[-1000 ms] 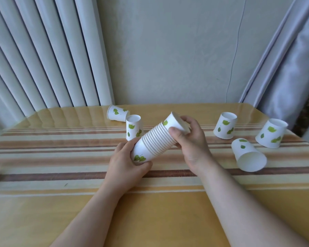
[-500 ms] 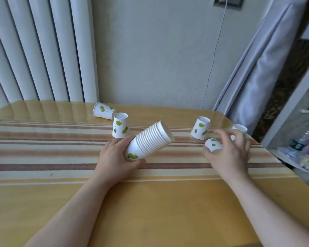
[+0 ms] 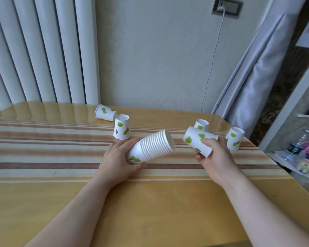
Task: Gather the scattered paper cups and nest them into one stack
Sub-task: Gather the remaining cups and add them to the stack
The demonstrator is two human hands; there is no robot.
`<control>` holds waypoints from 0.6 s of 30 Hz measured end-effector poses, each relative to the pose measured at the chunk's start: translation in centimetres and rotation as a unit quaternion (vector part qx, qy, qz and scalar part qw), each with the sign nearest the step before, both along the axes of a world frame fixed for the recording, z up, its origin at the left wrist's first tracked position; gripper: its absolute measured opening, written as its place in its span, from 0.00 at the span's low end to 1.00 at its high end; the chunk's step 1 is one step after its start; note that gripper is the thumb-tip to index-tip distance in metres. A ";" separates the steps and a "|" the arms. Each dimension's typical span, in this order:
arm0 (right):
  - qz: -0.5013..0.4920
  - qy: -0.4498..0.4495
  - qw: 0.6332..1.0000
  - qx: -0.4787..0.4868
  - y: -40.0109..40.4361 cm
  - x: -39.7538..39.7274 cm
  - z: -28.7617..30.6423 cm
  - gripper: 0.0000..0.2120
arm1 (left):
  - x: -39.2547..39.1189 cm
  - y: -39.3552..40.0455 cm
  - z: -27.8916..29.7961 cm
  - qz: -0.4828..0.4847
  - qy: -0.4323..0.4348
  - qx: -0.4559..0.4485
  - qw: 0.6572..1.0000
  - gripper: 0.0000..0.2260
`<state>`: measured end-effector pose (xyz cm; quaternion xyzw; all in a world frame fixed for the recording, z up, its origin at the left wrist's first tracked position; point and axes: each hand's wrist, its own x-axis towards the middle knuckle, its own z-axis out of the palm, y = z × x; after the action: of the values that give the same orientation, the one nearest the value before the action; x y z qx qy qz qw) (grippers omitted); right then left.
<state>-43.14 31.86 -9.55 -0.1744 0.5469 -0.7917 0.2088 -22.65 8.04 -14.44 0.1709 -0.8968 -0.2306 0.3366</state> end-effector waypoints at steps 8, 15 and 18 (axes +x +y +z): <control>0.049 0.165 0.981 0.086 -2.0 2.1 0.9 0.29 | 0.1 0.0 0.1 -0.010 -0.002 0.005 1.000 0.34; 0.074 0.220 0.960 0.155 -2.6 2.6 0.5 0.42 | 0.0 0.1 0.3 -0.012 -0.006 0.004 1.000 0.34; 0.118 0.229 0.952 0.164 -2.7 2.3 0.0 0.43 | -0.3 -0.1 0.0 0.012 -0.003 -0.024 1.000 0.33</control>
<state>-40.87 29.16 -9.54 -0.3776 0.6775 -0.6000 0.1958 -22.96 7.92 -14.43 0.1740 -0.9009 -0.2046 0.3409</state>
